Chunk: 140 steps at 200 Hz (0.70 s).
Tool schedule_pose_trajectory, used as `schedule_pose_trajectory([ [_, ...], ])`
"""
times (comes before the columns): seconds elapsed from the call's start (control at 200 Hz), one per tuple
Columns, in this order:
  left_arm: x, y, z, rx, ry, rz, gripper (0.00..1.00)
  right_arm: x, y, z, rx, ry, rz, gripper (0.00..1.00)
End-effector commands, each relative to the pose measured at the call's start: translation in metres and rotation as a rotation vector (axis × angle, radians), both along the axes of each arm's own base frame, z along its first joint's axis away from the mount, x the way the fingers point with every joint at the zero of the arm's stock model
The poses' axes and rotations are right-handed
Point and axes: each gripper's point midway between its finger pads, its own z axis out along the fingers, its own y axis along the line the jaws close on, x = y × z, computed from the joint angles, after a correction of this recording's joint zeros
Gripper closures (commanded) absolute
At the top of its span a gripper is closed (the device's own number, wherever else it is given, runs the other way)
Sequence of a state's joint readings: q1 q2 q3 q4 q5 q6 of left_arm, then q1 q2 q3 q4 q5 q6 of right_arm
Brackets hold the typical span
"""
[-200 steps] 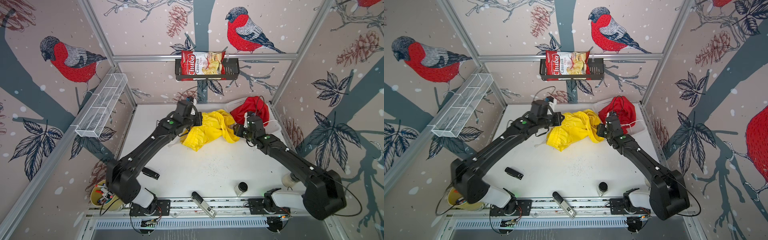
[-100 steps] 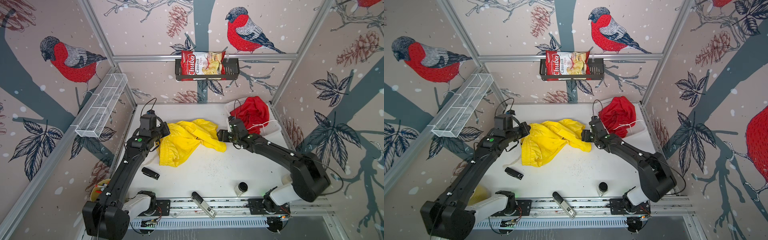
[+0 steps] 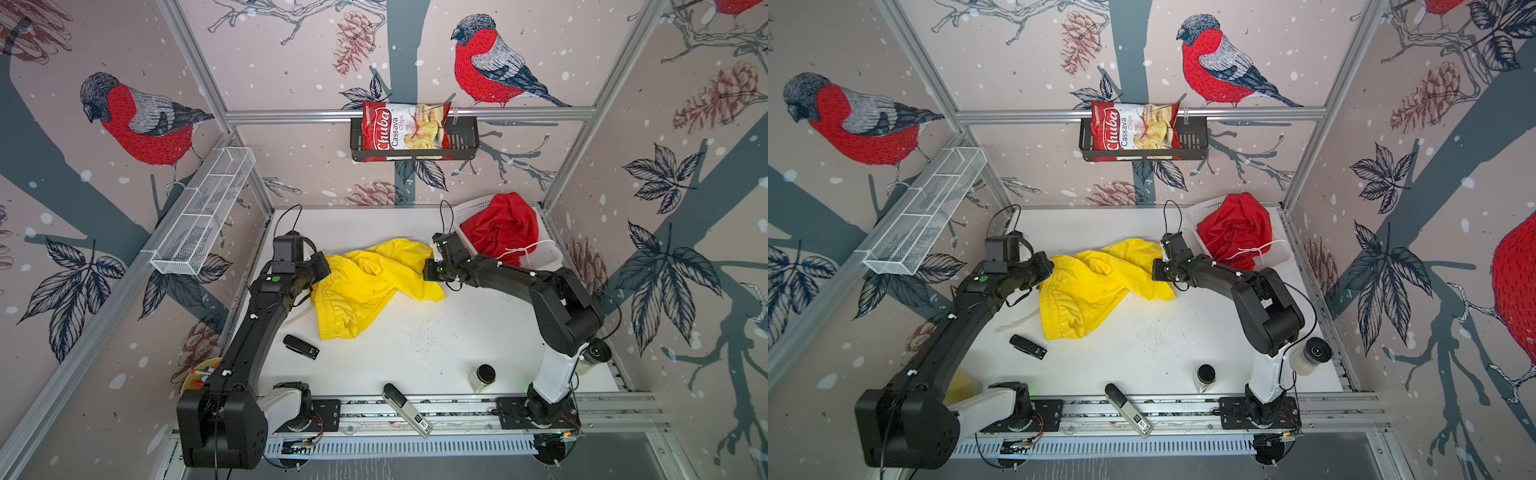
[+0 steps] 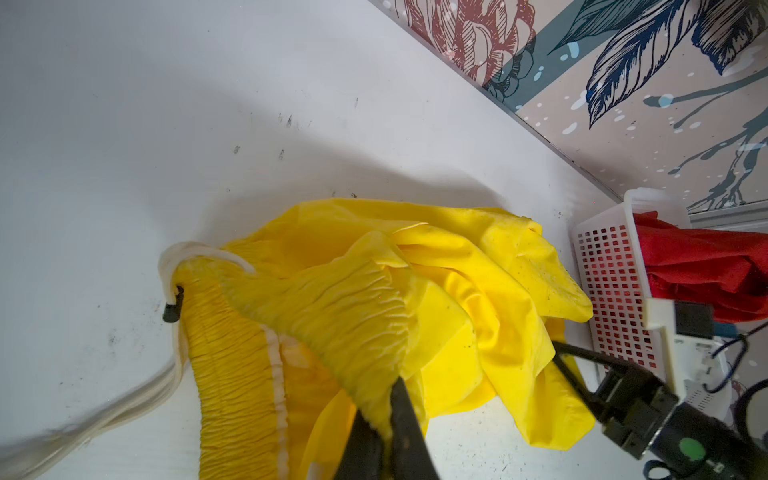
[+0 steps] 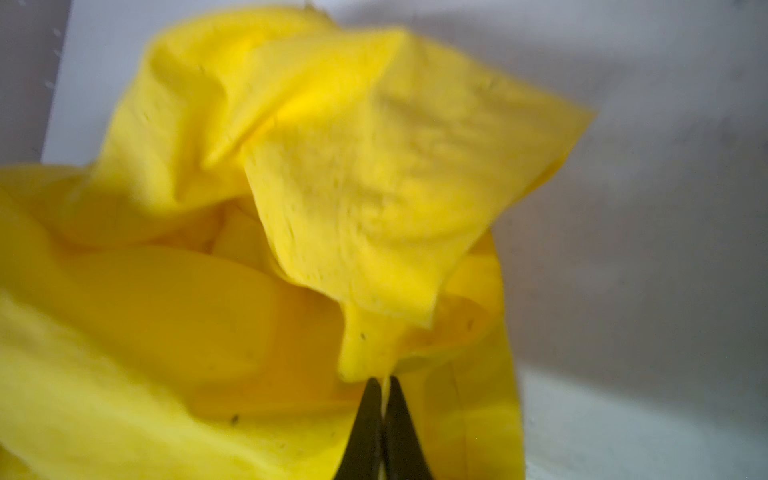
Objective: Fold and stack the shorts
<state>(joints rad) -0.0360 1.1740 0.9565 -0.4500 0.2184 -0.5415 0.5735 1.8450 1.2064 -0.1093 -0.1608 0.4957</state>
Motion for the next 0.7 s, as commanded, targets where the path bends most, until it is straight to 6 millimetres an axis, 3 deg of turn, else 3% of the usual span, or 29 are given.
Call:
schedule_pose_trajectory([
  [0.0, 0.005, -0.003, 0.012, 0.0, -0.032, -0.031, 1.0, 0.033, -0.007, 0.046, 0.07, -0.098, -0.037, 1.0],
  [0.115, 0.002, 0.002, 0.013, 0.02, -0.039, -0.013, 1.0, 0.074, -0.031, 0.095, 0.108, -0.19, -0.116, 1.0],
  [0.195, 0.0, 0.006, 0.012, 0.031, -0.039, 0.006, 1.0, 0.104, -0.049, 0.117, 0.078, -0.257, -0.191, 1.0],
  [0.32, 0.0, 0.013, 0.008, 0.043, -0.01, 0.027, 1.0, 0.149, -0.069, 0.124, 0.009, -0.325, -0.309, 1.0],
  [0.41, 0.0, 0.015, 0.005, 0.047, 0.01, 0.031, 1.0, 0.177, -0.062, 0.115, -0.008, -0.321, -0.323, 1.0],
  [0.56, -0.003, 0.024, 0.002, 0.067, 0.013, 0.065, 1.0, 0.206, -0.037, 0.094, -0.072, -0.323, -0.291, 0.77],
  [0.695, -0.003, 0.034, -0.003, 0.073, 0.046, 0.093, 1.0, 0.208, -0.037, 0.094, -0.121, -0.332, -0.285, 0.49],
])
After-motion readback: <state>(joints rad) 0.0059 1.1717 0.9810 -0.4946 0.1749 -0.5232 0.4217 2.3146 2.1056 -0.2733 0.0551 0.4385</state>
